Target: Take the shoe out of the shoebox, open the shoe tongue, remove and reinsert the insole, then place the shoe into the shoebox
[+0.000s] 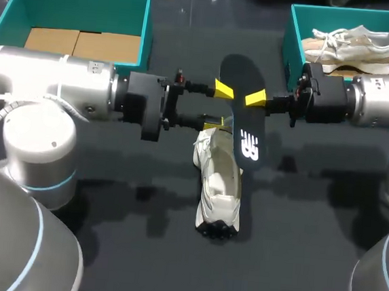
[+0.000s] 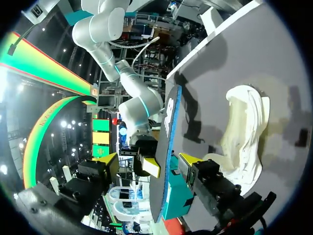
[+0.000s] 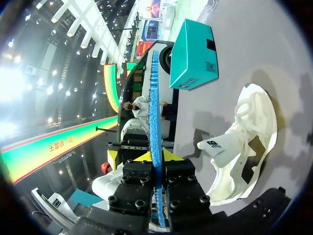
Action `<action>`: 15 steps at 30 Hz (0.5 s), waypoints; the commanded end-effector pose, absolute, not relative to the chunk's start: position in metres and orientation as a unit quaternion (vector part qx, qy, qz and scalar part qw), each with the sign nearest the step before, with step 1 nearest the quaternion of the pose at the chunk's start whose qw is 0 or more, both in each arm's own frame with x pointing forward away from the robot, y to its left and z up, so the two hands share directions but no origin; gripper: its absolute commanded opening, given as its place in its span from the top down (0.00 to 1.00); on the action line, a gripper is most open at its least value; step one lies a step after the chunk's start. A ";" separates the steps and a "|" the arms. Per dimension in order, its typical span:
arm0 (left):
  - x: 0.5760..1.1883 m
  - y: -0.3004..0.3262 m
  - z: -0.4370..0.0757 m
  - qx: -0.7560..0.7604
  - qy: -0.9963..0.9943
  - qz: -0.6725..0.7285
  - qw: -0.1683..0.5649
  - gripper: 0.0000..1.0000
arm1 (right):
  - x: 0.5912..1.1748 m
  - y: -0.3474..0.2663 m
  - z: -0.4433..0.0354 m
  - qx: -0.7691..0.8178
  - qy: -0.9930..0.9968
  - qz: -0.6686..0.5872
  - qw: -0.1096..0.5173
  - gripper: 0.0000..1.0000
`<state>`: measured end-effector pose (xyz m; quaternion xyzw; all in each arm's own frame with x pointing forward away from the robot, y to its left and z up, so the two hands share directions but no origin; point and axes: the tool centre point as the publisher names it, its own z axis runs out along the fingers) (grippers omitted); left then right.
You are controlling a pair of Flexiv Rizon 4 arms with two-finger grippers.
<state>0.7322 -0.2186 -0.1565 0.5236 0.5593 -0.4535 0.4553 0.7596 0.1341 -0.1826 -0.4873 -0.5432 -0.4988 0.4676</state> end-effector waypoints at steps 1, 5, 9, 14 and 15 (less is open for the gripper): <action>0.731 -0.171 -0.140 0.577 0.579 -0.402 0.413 0.00 | 0.755 0.134 -0.187 -0.488 -0.538 -0.502 0.469 1.00; 0.731 -0.171 -0.140 0.577 0.579 -0.402 0.413 0.00 | 0.754 0.134 -0.188 -0.486 -0.538 -0.504 0.470 1.00; 0.731 -0.171 -0.140 0.577 0.579 -0.402 0.413 0.00 | 0.754 0.134 -0.188 -0.486 -0.539 -0.503 0.470 1.00; 0.731 -0.171 -0.140 0.577 0.579 -0.402 0.413 0.00 | 0.754 0.134 -0.188 -0.486 -0.539 -0.503 0.470 1.00; 0.735 -0.173 -0.133 0.581 0.573 -0.403 0.414 0.00 | 0.754 0.134 -0.188 -0.486 -0.539 -0.503 0.470 1.00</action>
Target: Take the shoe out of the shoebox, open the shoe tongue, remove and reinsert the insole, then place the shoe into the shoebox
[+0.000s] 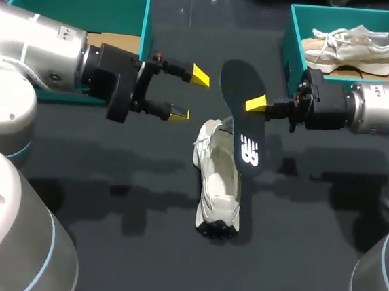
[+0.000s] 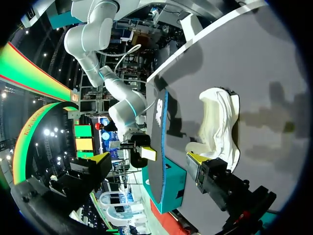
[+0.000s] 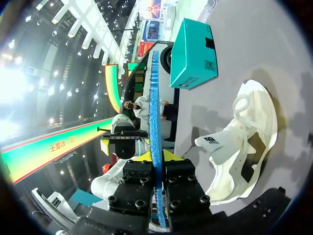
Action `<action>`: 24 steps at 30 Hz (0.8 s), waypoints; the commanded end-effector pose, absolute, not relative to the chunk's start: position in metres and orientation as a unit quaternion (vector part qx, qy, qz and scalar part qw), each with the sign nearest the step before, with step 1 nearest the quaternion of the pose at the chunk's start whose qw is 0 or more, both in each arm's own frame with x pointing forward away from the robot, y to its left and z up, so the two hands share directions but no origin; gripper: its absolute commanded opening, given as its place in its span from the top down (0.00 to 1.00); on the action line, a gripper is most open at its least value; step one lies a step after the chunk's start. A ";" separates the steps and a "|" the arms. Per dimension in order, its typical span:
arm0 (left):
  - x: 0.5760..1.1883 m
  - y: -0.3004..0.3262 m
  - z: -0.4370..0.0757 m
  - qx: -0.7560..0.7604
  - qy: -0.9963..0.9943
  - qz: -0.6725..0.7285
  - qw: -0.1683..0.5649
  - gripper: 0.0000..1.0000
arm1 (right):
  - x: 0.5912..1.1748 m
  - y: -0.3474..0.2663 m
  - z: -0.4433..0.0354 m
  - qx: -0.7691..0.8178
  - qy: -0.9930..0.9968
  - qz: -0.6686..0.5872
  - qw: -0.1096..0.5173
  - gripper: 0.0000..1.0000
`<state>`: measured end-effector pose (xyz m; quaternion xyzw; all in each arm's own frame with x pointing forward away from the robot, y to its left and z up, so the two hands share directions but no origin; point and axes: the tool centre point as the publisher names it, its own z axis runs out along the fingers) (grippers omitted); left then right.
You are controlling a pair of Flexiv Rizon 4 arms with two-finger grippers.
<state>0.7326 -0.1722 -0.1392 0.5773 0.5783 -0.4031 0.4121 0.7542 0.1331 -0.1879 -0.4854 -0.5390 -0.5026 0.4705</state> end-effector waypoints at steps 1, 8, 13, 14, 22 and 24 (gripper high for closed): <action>0.741 -0.176 -0.126 0.582 0.584 -0.397 0.404 0.00 | 0.754 0.134 -0.188 -0.486 -0.539 -0.503 0.470 1.00; 0.774 -0.186 -0.094 0.604 0.651 -0.349 0.300 0.00 | 0.754 0.134 -0.188 -0.486 -0.539 -0.503 0.470 1.00; 0.789 -0.195 -0.084 0.647 0.693 -0.237 0.214 0.00 | 0.754 0.134 -0.188 -0.486 -0.539 -0.503 0.470 1.00; 0.789 -0.195 -0.084 0.647 0.693 -0.237 0.214 0.00 | 0.754 0.134 -0.188 -0.486 -0.539 -0.503 0.470 1.00; 0.789 -0.195 -0.084 0.647 0.693 -0.237 0.214 0.00 | 0.754 0.134 -0.188 -0.486 -0.539 -0.503 0.470 1.00; 0.791 -0.204 -0.080 0.651 0.700 -0.225 0.186 0.00 | 0.754 0.134 -0.188 -0.486 -0.539 -0.503 0.470 1.00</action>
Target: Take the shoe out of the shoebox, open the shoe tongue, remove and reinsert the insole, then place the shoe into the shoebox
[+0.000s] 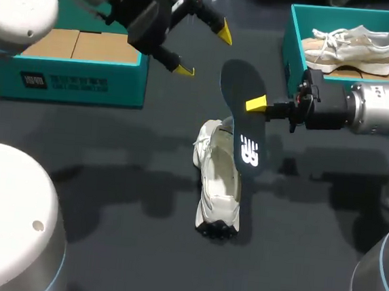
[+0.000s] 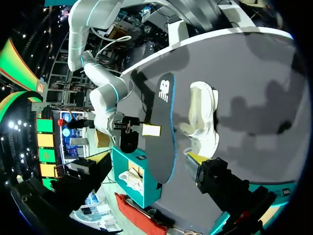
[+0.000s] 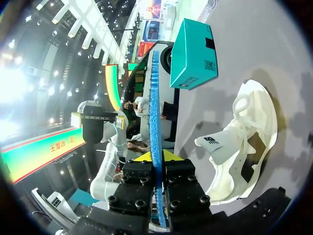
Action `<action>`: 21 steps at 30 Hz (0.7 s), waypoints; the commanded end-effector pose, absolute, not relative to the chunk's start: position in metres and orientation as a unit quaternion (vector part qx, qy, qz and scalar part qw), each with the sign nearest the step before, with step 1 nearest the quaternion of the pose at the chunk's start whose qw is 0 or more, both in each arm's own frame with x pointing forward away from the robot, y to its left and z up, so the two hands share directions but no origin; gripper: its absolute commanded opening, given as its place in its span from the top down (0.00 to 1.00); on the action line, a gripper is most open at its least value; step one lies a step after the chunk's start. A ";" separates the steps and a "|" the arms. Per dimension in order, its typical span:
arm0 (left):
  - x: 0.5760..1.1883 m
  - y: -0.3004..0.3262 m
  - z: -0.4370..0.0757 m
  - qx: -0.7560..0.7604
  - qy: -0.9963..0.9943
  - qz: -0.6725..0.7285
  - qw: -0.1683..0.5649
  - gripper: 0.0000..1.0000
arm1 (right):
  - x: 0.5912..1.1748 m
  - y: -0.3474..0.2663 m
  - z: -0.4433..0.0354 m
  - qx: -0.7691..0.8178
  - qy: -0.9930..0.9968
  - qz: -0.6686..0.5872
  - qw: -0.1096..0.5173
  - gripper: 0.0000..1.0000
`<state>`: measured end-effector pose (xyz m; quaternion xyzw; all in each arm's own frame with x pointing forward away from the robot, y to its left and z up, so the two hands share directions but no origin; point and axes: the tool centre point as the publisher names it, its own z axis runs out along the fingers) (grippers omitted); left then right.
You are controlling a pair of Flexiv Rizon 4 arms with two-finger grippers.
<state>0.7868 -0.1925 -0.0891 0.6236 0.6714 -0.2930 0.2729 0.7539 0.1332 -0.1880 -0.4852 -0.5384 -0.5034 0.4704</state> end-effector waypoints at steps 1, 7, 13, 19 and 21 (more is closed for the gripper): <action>0.793 -0.207 -0.076 0.654 0.702 -0.227 0.170 0.00 | 0.754 0.134 -0.188 -0.486 -0.539 -0.503 0.470 1.00; 0.804 -0.227 -0.072 0.672 0.711 -0.194 0.072 0.00 | 0.754 0.134 -0.188 -0.486 -0.539 -0.503 0.470 1.00; 0.805 -0.245 -0.076 0.670 0.730 -0.133 0.001 0.00 | 0.754 0.134 -0.188 -0.486 -0.539 -0.503 0.470 1.00; 0.798 -0.256 -0.074 0.670 0.740 -0.057 -0.013 0.00 | 0.754 0.134 -0.188 -0.486 -0.539 -0.503 0.470 1.00; 0.798 -0.258 -0.076 0.665 0.746 -0.037 -0.015 0.00 | 0.754 0.134 -0.188 -0.486 -0.539 -0.503 0.470 1.00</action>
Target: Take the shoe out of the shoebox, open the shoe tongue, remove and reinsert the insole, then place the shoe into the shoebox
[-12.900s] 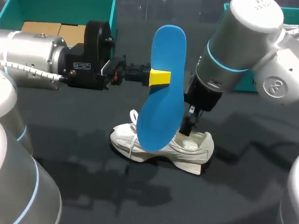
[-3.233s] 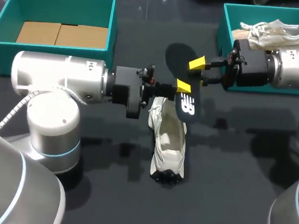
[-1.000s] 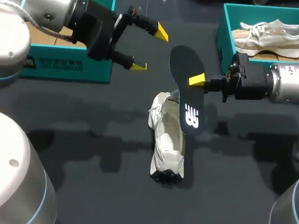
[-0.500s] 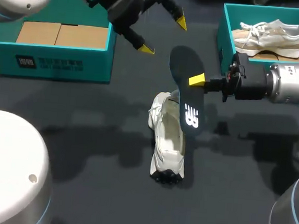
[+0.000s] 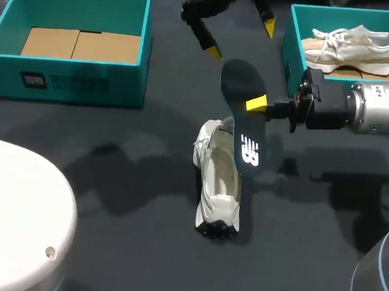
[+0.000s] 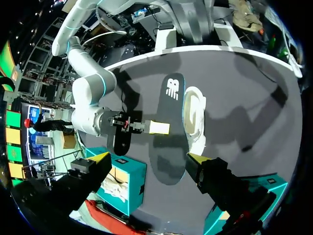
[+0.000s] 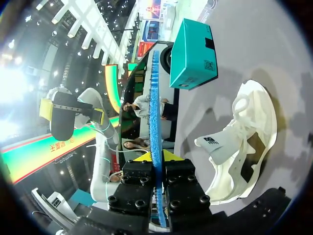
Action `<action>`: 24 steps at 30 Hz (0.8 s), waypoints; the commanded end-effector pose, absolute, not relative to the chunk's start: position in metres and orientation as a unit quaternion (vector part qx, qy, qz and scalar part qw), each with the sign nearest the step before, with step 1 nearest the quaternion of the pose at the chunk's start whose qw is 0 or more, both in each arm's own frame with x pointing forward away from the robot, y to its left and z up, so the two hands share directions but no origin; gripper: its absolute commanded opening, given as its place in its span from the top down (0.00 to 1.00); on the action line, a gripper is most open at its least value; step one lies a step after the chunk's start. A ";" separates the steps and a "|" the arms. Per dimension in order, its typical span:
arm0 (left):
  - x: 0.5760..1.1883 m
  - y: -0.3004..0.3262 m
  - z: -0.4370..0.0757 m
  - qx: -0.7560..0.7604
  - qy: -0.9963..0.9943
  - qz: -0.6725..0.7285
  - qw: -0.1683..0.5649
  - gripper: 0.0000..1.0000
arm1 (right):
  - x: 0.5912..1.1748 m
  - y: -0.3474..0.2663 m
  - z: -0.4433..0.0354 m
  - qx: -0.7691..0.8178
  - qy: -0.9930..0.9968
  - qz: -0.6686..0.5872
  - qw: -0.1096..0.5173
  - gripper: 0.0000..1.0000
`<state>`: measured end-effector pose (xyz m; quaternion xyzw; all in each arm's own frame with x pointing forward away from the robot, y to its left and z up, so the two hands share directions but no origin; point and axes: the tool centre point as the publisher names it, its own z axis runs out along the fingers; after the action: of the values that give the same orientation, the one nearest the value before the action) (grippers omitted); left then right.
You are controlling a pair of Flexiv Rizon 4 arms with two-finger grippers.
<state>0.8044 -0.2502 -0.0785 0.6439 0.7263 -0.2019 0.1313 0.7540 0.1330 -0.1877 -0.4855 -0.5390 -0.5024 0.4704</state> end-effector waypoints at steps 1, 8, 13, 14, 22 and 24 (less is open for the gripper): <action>0.798 -0.259 -0.077 0.663 0.747 -0.037 -0.020 0.00 | 0.754 0.134 -0.188 -0.486 -0.539 -0.503 0.470 1.00; 0.800 -0.259 -0.081 0.659 0.751 -0.019 -0.036 0.00 | 0.754 0.134 -0.188 -0.486 -0.539 -0.503 0.470 1.00; 0.801 -0.258 -0.084 0.658 0.751 -0.016 -0.041 0.00 | 0.754 0.134 -0.188 -0.486 -0.539 -0.503 0.470 1.00; 0.802 -0.258 -0.085 0.658 0.751 -0.015 -0.042 0.00 | 0.754 0.134 -0.188 -0.486 -0.539 -0.503 0.470 1.00; 0.805 -0.252 -0.090 0.657 0.748 -0.084 0.025 0.00 | 0.754 0.134 -0.188 -0.486 -0.539 -0.503 0.470 1.00; 0.804 -0.246 -0.090 0.655 0.746 -0.106 0.057 0.00 | 0.754 0.134 -0.188 -0.486 -0.539 -0.503 0.470 1.00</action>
<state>0.8066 -0.2647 -0.0852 0.6599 0.7496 -0.0492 -0.0140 0.7538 0.1326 -0.1876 -0.4856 -0.5387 -0.5027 0.4703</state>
